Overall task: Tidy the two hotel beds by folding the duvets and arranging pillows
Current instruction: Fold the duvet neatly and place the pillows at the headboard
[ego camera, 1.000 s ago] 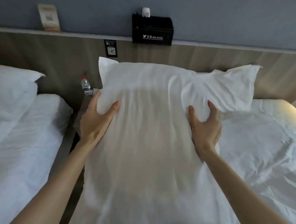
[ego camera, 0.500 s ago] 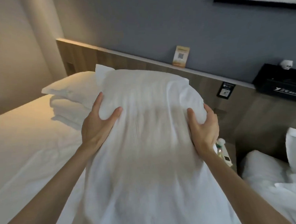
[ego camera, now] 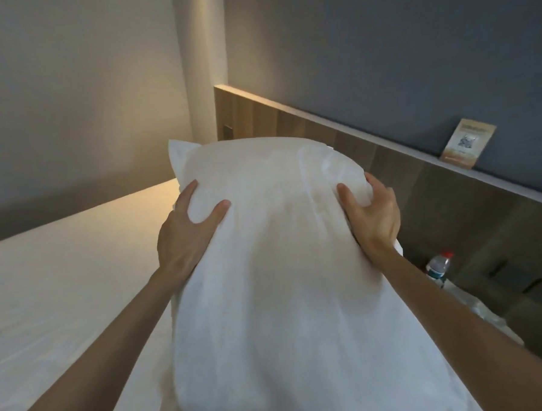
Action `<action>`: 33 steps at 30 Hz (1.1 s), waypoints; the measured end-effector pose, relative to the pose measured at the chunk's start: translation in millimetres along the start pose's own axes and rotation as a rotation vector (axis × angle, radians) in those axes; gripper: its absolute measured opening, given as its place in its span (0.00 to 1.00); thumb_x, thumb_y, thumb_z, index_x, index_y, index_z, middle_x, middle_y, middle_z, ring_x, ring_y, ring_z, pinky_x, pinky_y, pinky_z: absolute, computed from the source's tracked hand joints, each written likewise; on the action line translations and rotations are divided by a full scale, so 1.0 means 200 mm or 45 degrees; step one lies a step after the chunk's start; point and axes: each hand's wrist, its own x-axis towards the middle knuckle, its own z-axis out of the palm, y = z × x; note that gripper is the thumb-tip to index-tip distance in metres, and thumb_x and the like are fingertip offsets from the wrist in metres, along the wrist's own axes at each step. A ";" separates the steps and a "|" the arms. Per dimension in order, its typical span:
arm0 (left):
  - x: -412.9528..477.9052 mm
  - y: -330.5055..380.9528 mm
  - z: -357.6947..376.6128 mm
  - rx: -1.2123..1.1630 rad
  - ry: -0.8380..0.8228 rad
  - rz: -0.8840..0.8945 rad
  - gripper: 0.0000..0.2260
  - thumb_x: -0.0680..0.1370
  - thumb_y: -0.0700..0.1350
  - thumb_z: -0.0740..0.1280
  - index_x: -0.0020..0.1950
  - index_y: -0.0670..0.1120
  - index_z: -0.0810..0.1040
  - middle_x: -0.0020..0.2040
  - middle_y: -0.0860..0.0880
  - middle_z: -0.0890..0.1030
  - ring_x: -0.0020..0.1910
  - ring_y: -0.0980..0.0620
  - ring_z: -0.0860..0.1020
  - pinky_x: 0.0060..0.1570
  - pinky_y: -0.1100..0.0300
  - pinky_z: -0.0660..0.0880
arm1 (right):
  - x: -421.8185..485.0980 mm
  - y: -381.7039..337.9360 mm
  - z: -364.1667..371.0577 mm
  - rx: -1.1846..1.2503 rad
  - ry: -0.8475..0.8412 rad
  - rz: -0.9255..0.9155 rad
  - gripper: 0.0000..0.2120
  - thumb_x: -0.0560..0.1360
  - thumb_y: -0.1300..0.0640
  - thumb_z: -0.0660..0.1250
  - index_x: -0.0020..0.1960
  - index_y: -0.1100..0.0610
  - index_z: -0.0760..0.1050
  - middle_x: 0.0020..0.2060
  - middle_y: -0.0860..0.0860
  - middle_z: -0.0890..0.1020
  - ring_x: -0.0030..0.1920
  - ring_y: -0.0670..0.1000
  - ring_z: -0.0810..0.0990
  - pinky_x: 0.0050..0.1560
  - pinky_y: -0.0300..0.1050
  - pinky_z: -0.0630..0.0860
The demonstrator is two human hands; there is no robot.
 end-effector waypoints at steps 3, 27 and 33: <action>0.11 -0.01 0.04 0.013 0.018 -0.033 0.36 0.67 0.73 0.60 0.73 0.62 0.61 0.71 0.53 0.70 0.66 0.44 0.72 0.64 0.50 0.67 | 0.16 0.00 0.12 0.012 -0.061 -0.038 0.31 0.71 0.34 0.66 0.70 0.47 0.70 0.59 0.51 0.76 0.59 0.53 0.77 0.61 0.53 0.73; 1.55 0.40 1.26 -0.145 0.082 -0.384 0.35 0.74 0.67 0.65 0.76 0.57 0.57 0.73 0.51 0.67 0.69 0.45 0.70 0.66 0.49 0.68 | 2.34 0.39 1.11 -0.080 -0.665 -0.407 0.35 0.74 0.36 0.64 0.76 0.44 0.57 0.73 0.52 0.61 0.73 0.57 0.60 0.71 0.57 0.61; 1.46 0.10 1.51 -0.350 -0.433 -0.897 0.54 0.60 0.71 0.71 0.78 0.59 0.47 0.77 0.47 0.61 0.73 0.40 0.62 0.62 0.39 0.68 | 2.26 0.92 1.50 -0.557 -1.194 -0.139 0.33 0.76 0.32 0.56 0.77 0.38 0.50 0.78 0.52 0.48 0.75 0.63 0.51 0.73 0.64 0.54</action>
